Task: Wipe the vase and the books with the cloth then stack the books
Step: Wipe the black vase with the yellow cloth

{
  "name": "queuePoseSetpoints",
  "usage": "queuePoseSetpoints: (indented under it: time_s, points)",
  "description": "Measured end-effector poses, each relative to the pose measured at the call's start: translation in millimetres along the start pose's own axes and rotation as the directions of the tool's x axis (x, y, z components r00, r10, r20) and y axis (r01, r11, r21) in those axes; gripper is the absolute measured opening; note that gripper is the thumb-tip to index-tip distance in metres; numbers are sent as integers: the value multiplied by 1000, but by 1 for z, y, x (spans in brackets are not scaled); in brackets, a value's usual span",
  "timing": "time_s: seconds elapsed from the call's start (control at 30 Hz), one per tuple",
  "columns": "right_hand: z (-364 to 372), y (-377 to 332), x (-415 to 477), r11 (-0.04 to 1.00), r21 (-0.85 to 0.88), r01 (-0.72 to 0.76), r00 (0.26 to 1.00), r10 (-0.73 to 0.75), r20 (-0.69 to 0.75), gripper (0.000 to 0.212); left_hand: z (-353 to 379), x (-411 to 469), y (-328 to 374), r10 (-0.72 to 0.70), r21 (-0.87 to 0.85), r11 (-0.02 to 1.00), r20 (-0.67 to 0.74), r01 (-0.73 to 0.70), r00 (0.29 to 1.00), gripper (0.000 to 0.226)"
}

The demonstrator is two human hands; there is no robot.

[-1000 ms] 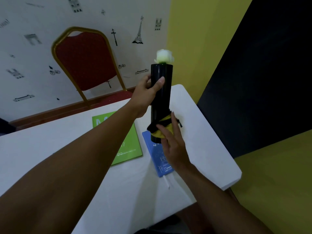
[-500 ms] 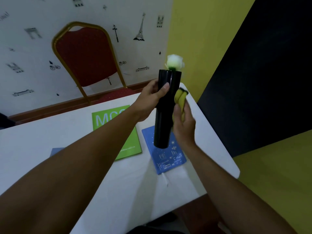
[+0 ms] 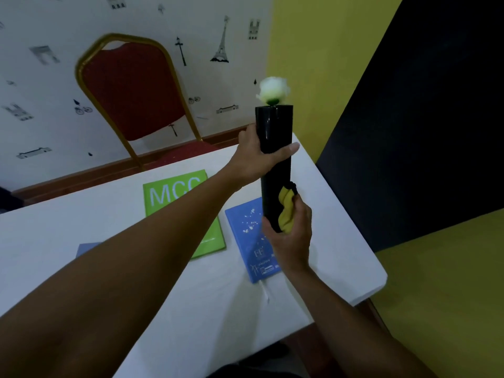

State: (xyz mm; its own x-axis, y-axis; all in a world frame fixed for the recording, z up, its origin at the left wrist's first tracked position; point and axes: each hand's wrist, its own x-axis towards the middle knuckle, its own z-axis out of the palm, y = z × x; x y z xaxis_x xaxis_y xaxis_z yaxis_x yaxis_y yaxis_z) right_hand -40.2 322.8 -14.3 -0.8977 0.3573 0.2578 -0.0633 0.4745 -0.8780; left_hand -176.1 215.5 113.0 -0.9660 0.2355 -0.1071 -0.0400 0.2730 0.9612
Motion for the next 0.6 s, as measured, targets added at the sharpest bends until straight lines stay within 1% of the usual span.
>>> queuePoseSetpoints:
  time_s: [0.03,0.1,0.17,0.23,0.27,0.37,0.43,0.5,0.57,0.6]
  points:
    - [-2,3,1,999,-26,27,1000,-27,3,81,1,1,0,-15,-7,1000,-5,15,1000,70]
    - [-6,7,3,996,-51,71,997,-70,26,76,2,3,-2,-81,-75,994,-10,80,997,76]
    - [-11,6,7,994,-17,106,992,-105,70,62,3,8,-7,-141,-146,979,10,141,990,80]
    - [-14,-2,21,995,61,76,992,-82,95,49,5,12,-10,-166,-181,968,65,175,984,77]
    - [-16,-8,34,995,86,44,995,-51,82,46,6,13,-11,-172,-187,964,106,190,979,73]
    - [-24,-23,85,987,143,-79,997,80,-3,44,10,13,-13,-167,-199,955,255,221,952,62]
    - [-35,-28,116,981,167,-99,995,101,-4,45,14,15,-15,-166,-219,946,307,239,937,60]
    - [-45,-28,126,984,158,-82,997,82,9,45,19,17,-15,-161,-239,940,324,245,932,60]
    - [-49,-21,114,990,130,-46,999,45,13,45,24,21,-13,-136,-265,938,315,224,939,59]
    - [-49,-13,102,992,117,-52,999,50,19,45,25,23,-12,-123,-285,935,294,210,948,58]
